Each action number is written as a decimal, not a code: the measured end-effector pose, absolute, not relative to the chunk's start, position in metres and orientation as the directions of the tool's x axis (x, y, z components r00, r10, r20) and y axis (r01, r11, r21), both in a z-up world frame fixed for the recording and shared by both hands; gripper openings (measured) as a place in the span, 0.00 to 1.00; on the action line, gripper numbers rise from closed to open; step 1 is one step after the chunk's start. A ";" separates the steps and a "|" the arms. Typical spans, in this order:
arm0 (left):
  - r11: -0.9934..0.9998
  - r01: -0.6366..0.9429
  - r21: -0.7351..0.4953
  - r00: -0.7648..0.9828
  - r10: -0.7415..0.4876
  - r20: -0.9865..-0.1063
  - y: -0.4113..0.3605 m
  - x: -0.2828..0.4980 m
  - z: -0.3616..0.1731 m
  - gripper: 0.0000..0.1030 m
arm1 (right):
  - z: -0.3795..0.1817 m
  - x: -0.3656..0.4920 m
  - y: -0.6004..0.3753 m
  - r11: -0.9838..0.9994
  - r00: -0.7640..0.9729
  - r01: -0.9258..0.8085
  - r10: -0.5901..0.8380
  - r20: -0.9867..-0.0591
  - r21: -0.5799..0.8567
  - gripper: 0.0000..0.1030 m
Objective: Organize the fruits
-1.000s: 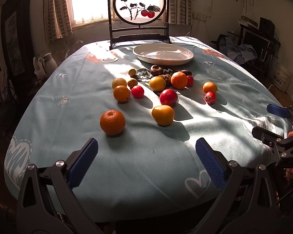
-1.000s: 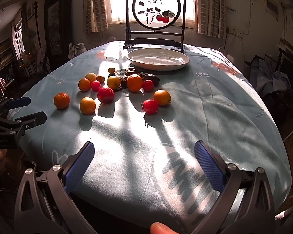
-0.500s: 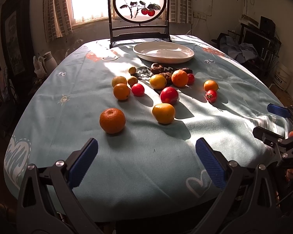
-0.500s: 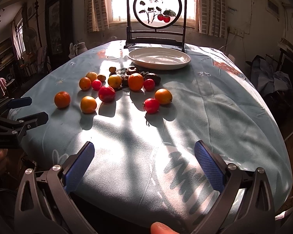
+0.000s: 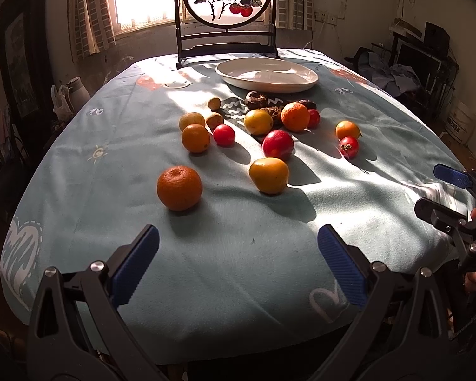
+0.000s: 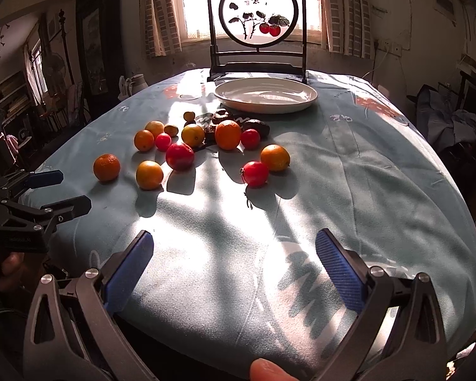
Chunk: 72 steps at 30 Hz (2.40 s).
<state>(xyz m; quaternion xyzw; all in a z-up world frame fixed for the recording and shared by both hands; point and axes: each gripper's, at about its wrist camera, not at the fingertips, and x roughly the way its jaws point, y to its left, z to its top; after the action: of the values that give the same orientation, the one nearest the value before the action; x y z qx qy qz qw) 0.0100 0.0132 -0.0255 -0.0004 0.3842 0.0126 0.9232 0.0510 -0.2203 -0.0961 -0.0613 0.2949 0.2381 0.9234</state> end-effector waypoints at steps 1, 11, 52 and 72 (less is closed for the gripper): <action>1.000 -0.023 0.006 0.702 0.021 -0.712 0.014 0.011 -0.028 0.98 | -0.096 0.051 -0.223 0.873 0.711 -0.484 0.434 -0.553 0.062 0.99; 0.998 -0.059 -0.023 0.672 0.022 -0.740 0.039 0.025 -0.048 0.98 | -0.107 0.103 -0.223 0.896 0.667 -0.426 0.401 -0.628 0.120 0.98; 0.839 0.436 0.326 0.656 -0.049 -0.753 -0.028 0.099 -0.055 0.63 | -0.112 0.176 -0.218 0.821 0.588 -0.439 0.570 -0.574 0.365 0.32; 0.908 0.419 0.019 0.670 -0.295 -0.681 0.010 0.134 -0.003 0.41 | -0.100 0.177 -0.221 0.772 0.569 -0.491 0.634 -0.524 0.403 0.32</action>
<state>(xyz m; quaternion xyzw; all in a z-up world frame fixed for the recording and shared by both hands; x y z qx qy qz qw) 0.1339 0.0096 -0.0027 0.0875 0.3557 -0.1964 0.9095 0.1774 -0.2210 -0.1002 0.1065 0.3365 0.3200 0.8792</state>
